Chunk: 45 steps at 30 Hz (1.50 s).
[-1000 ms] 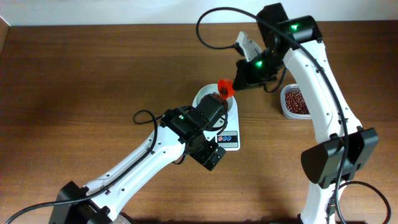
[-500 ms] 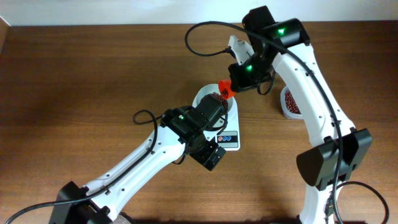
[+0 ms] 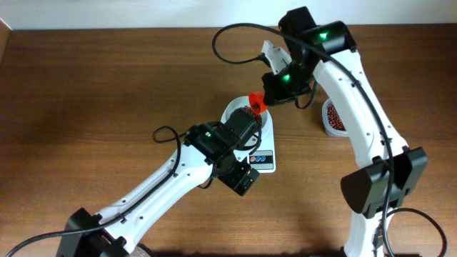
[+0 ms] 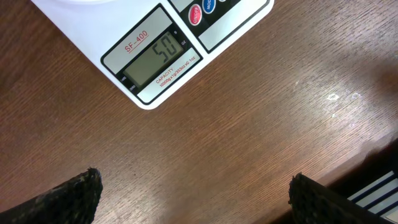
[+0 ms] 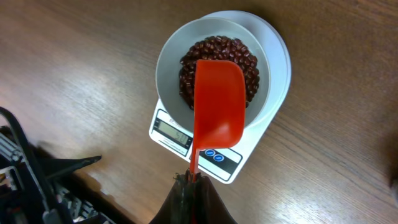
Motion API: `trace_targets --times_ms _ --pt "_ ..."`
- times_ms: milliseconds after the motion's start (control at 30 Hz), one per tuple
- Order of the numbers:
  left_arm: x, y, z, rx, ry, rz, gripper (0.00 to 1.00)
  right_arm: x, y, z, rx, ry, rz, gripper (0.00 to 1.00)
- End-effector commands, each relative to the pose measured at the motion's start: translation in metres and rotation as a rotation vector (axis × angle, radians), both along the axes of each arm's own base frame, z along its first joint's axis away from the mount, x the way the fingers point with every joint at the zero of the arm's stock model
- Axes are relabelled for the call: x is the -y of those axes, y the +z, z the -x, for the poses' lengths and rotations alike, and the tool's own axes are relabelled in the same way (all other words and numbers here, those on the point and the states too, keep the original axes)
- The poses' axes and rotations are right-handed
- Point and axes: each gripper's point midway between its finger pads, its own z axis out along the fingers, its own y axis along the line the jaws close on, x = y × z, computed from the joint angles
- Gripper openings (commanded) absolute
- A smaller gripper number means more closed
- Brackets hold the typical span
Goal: Scoop item into bowl and weigh 50g on scale
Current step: 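Tilt the scoop gradually with the right gripper, trickling beans into the bowl, then return the scoop with the right gripper into the bean tub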
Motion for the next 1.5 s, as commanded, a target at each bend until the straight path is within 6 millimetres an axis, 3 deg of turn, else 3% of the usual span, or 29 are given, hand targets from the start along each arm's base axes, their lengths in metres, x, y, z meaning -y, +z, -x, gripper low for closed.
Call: trace_targets --times_ms 0,167,300,733,933,1100,1300,1467 --pt "-0.003 0.005 0.000 0.021 -0.011 0.005 0.99 -0.002 0.017 -0.004 -0.017 -0.009 -0.148 0.04" --pt "-0.003 0.005 0.000 0.021 -0.012 0.005 0.99 0.010 0.032 -0.011 -0.055 -0.057 -0.300 0.04" --pt "-0.003 0.005 0.000 0.021 -0.012 0.005 0.99 0.022 0.031 -0.014 -0.064 -0.089 -0.300 0.04" --pt "-0.003 0.005 0.000 0.021 -0.012 0.005 0.99 0.022 0.031 -0.014 -0.055 -0.073 -0.297 0.04" --pt "-0.003 0.005 0.000 0.021 -0.012 0.005 0.99 0.038 0.029 -0.017 -0.056 -0.105 -0.283 0.04" --pt "-0.003 0.005 0.000 0.021 -0.012 0.005 0.99 0.089 0.028 -0.018 -0.087 -0.190 -0.278 0.04" --pt "-0.003 0.005 0.000 0.021 -0.012 0.005 0.99 0.178 0.025 -0.024 -0.090 -0.404 -0.276 0.04" --pt "-0.003 0.005 0.000 0.021 -0.011 0.005 0.99 0.245 0.015 -0.017 -0.091 -0.550 -0.178 0.04"
